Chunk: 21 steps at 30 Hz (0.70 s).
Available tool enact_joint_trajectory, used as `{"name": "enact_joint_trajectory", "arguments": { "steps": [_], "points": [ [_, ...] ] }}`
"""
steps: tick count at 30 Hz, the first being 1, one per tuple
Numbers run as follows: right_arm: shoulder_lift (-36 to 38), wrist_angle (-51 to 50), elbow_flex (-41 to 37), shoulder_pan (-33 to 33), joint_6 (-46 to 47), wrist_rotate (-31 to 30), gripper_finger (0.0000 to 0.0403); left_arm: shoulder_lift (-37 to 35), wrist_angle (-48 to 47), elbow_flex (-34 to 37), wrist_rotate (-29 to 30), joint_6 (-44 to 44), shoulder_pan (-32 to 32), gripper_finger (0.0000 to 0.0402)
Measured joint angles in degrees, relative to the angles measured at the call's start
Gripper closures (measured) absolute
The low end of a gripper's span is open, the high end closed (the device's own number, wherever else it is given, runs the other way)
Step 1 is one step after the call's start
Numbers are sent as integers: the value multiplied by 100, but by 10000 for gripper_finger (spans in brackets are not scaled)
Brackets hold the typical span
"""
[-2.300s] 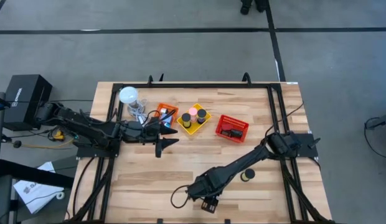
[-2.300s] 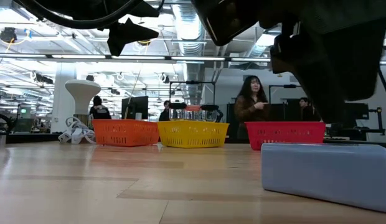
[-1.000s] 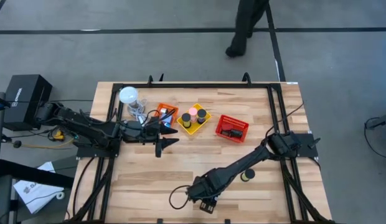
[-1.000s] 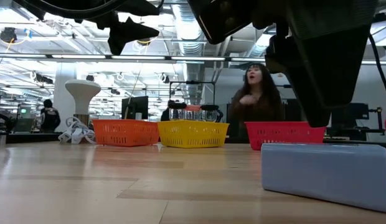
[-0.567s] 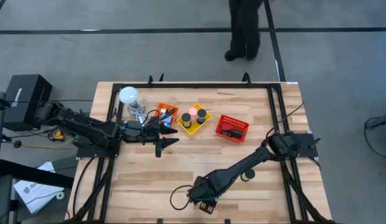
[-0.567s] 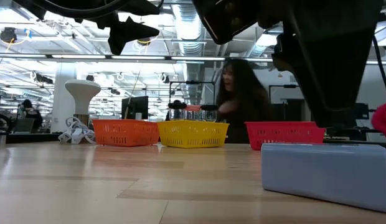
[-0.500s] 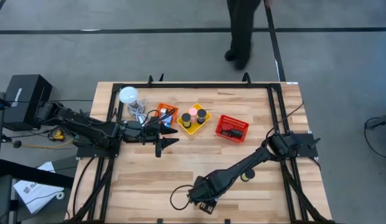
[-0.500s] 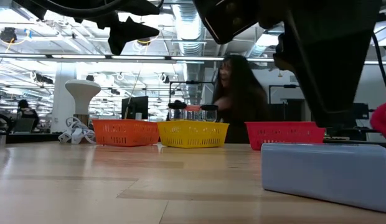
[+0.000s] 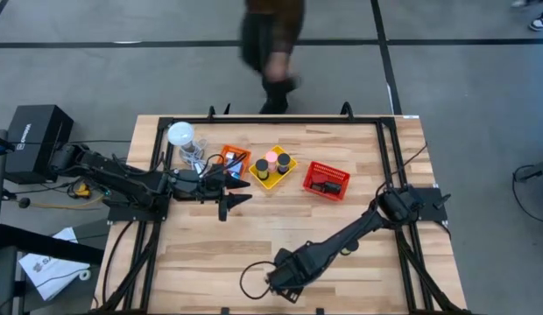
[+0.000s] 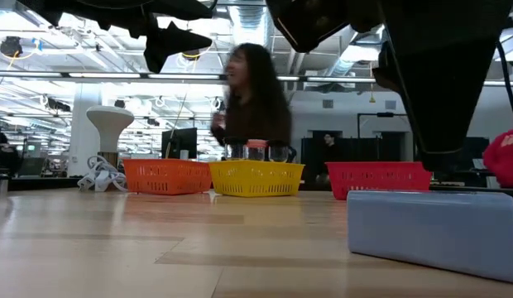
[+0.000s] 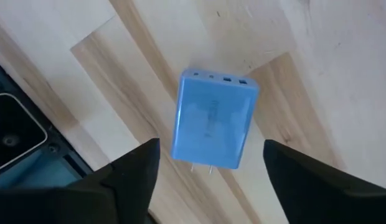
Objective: Pick & Place Office items
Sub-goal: Put the blue charger adapter in the orange bin
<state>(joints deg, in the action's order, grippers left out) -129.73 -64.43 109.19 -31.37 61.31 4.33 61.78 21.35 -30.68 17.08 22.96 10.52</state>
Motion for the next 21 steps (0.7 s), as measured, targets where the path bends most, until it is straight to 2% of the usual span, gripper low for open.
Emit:
{"name": "enact_joint_trajectory", "arguments": {
  "steps": [6,14,21],
  "points": [
    [0,11,0,-104,-8,-381,91,0,19,0,0,0,0,192],
    [-111,38,6,-123,-22,-439,93,0,22,0,2,0,0,192],
    [-566,56,20,-24,-38,41,95,-2,82,0,2,0,0,192]
  ]
}}
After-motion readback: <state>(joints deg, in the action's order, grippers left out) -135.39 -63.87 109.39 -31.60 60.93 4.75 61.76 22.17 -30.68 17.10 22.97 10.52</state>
